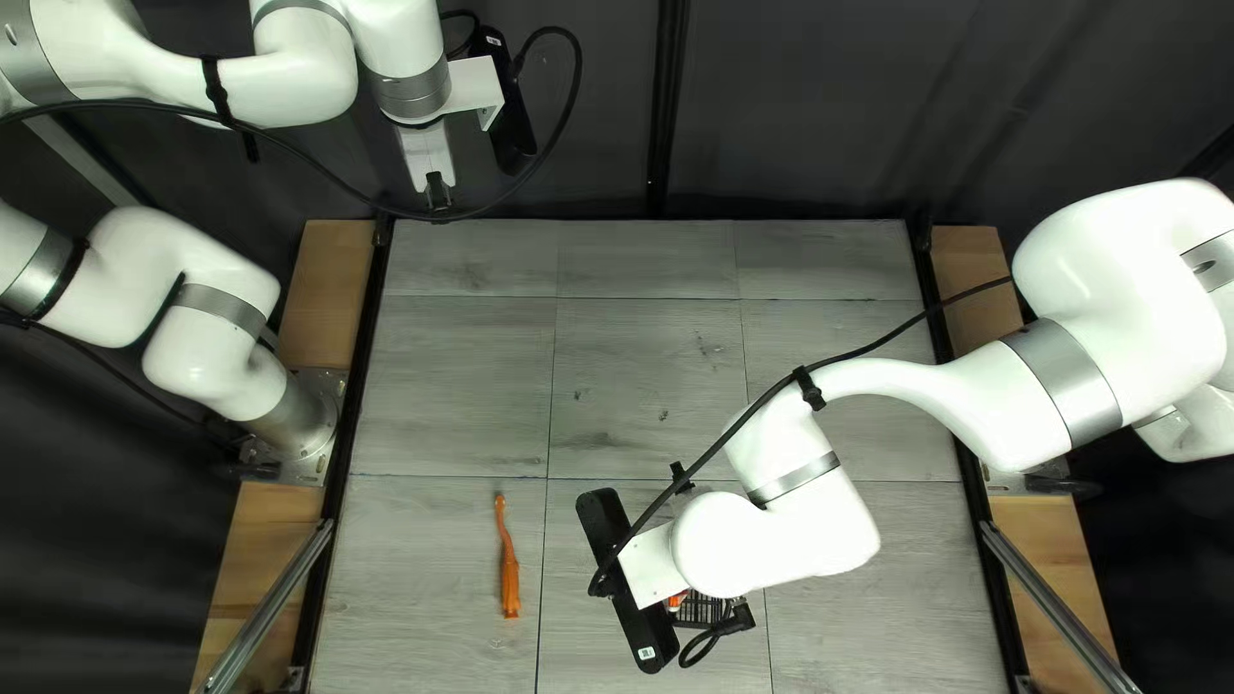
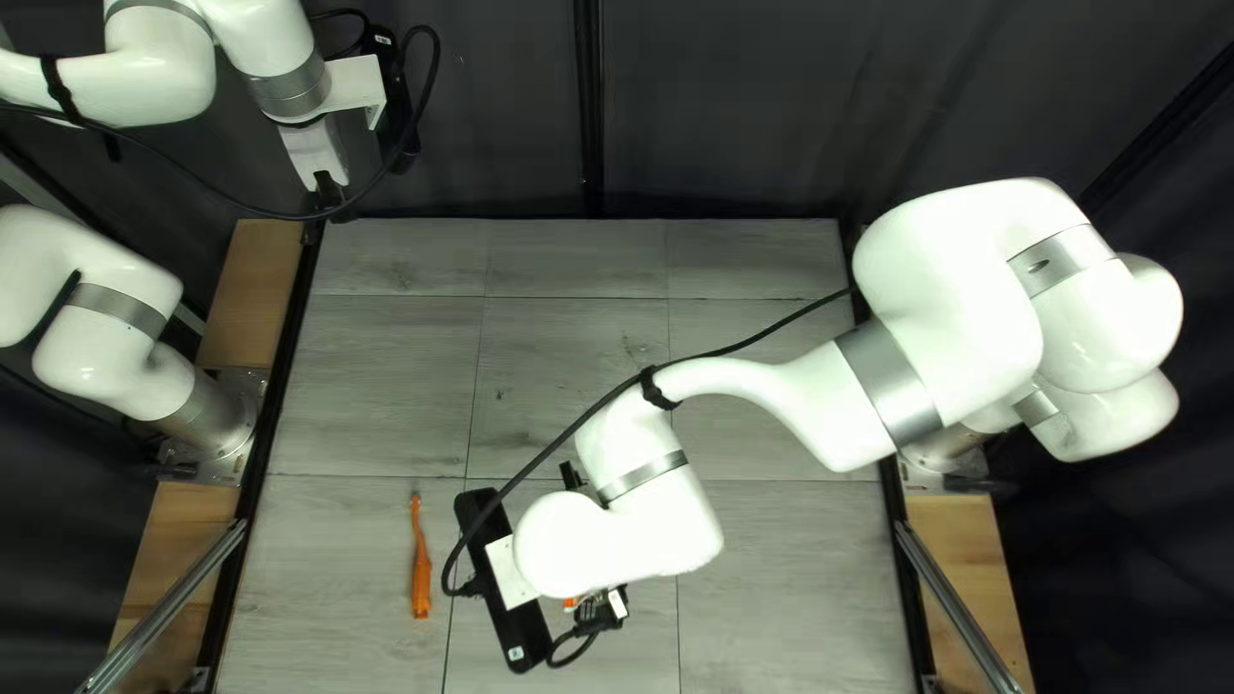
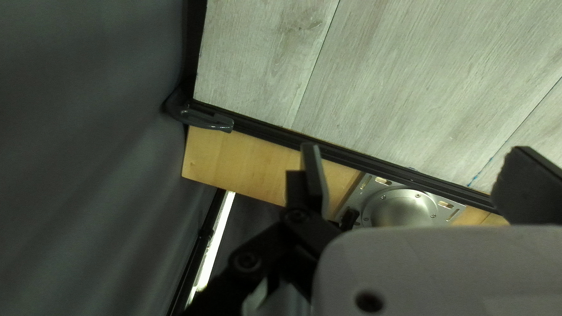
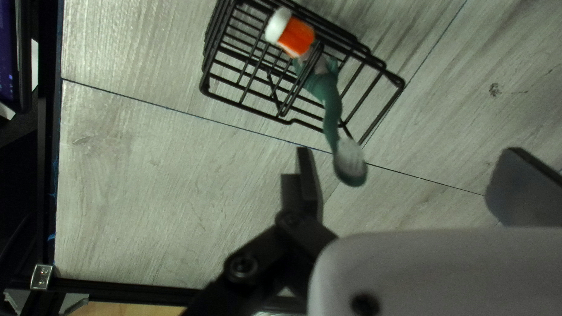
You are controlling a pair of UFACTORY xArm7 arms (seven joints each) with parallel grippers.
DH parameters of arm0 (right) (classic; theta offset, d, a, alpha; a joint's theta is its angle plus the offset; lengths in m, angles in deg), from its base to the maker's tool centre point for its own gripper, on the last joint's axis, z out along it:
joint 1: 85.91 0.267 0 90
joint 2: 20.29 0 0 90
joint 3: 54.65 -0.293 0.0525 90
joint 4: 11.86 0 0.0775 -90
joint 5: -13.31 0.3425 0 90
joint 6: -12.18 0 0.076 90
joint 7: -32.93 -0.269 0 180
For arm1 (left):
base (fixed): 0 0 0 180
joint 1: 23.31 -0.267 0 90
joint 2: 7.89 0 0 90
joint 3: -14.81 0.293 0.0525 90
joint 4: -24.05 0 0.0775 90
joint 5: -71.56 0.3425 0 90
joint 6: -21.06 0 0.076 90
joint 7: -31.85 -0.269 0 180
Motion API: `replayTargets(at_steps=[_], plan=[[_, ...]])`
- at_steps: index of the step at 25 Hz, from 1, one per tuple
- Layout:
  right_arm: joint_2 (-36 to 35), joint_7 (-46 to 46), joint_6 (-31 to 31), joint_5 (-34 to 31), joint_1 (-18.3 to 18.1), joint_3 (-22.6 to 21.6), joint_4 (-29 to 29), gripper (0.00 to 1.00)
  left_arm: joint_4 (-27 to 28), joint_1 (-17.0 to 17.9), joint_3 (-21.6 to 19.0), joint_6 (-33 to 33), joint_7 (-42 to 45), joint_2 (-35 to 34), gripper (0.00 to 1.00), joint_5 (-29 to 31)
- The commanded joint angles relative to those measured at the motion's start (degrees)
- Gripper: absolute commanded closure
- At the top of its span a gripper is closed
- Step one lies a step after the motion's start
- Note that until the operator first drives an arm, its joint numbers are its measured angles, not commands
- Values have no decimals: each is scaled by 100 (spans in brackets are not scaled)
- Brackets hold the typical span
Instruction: Pick up toothbrushes and insert them into a toothbrush holder
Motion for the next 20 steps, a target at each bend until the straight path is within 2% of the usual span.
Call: replayTargets(at_steps=[1,12,13,14,15,20], plan=[[11,-21,6,-11,5,5,-7,0,0,0,0,0,0,0,0,0],[144,-99,-200,-96,55,4,181,2,0,0,0,0,0,0,0,0],[161,-93,-225,-106,62,0,203,35,0,0,0,0,0,0,0,0],[188,-87,-247,-109,68,-6,230,63,0,0,0,0,0,0,0,0],[216,-80,-272,-110,73,-12,260,85,0,0,0,0,0,0,0,0],[363,-84,-360,-111,135,-64,410,84,0,0,0,0,0,0,0,0]])
